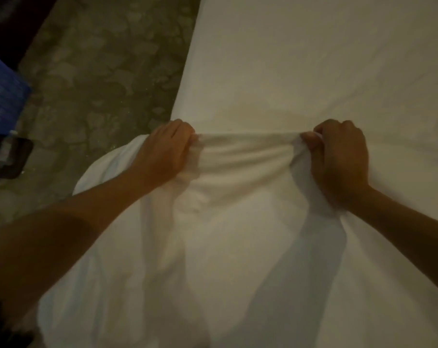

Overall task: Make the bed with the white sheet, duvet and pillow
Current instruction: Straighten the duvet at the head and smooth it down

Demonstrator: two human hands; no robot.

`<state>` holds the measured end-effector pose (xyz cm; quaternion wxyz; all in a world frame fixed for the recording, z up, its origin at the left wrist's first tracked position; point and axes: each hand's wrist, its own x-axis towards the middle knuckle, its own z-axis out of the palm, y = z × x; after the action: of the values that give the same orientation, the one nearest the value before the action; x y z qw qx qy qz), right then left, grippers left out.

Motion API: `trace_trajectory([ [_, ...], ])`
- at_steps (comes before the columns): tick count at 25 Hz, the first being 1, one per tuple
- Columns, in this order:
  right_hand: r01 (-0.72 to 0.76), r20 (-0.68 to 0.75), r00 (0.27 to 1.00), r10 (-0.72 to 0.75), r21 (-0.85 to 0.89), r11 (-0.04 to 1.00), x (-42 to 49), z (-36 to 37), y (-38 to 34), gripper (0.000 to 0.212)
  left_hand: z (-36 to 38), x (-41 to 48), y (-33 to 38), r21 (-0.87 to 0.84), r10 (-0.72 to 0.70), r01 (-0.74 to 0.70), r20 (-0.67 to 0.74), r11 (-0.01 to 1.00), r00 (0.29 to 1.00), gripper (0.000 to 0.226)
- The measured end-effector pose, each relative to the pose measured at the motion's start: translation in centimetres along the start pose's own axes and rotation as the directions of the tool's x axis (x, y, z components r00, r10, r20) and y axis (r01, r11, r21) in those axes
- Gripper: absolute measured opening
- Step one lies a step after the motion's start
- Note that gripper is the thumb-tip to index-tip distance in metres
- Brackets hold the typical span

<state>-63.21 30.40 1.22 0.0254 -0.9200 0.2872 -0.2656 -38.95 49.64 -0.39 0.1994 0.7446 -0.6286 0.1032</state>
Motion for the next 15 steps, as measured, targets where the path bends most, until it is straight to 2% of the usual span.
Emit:
trace_trajectory([
  [1,-0.019,0.04,0.999,0.022,-0.054,0.998,0.4,1.0,0.2,0.027,0.8,0.8,-0.6,0.071,0.014,-0.017,0.044,0.997,0.999,0.024],
  [2,-0.049,0.114,0.991,0.064,-0.136,0.99,0.2,2.3,0.3,0.027,1.7,1.3,-0.4,0.155,-0.07,0.044,0.168,0.987,0.983,0.025],
  [3,-0.079,0.201,0.972,0.124,-0.22,0.972,-0.4,3.5,0.0,0.027,2.8,1.2,0.1,0.23,-0.245,0.18,0.292,0.956,0.925,0.027],
  [4,-0.113,0.266,0.945,0.192,-0.286,0.952,-1.1,4.6,-0.3,0.025,3.6,0.7,0.4,0.293,-0.405,0.314,0.338,0.903,0.85,0.03],
  [5,-0.133,0.283,0.932,0.228,-0.318,0.939,-1.7,5.4,-0.7,0.022,3.9,-0.3,0.5,0.324,-0.497,0.397,0.335,0.859,0.801,0.034],
  [6,-0.136,0.273,0.935,0.227,-0.315,0.939,-2.2,5.5,-1.2,0.018,3.5,-1.5,0.7,0.288,-0.528,0.449,0.322,0.846,0.786,0.04],
  [8,-0.12,0.204,0.963,0.174,-0.25,0.961,-3.2,4.8,-1.8,0.023,2.3,-4.2,0.3,0.22,-0.464,0.414,0.287,0.883,0.838,0.046],
  [9,-0.123,0.166,0.974,0.156,-0.191,0.974,-3.7,4.2,-2.4,0.029,1.3,-5.0,-0.1,0.173,-0.461,0.427,0.299,0.887,0.836,0.045],
  [12,-0.1,0.154,0.982,0.11,-0.07,0.992,-7.4,2.4,-6.0,0.046,-1.5,-7.4,-0.3,0.123,-0.536,0.552,0.479,0.825,0.695,0.05],
  [14,-0.121,0.221,0.968,0.12,-0.011,0.993,-10.9,1.0,-10.5,0.052,-3.0,-9.9,0.6,0.102,-0.547,0.604,0.562,0.791,0.621,0.052],
  [15,-0.14,0.279,0.951,0.135,-0.002,0.99,-12.3,0.8,-13.0,0.053,-3.7,-10.8,0.7,0.085,-0.54,0.615,0.581,0.784,0.608,0.053],
])
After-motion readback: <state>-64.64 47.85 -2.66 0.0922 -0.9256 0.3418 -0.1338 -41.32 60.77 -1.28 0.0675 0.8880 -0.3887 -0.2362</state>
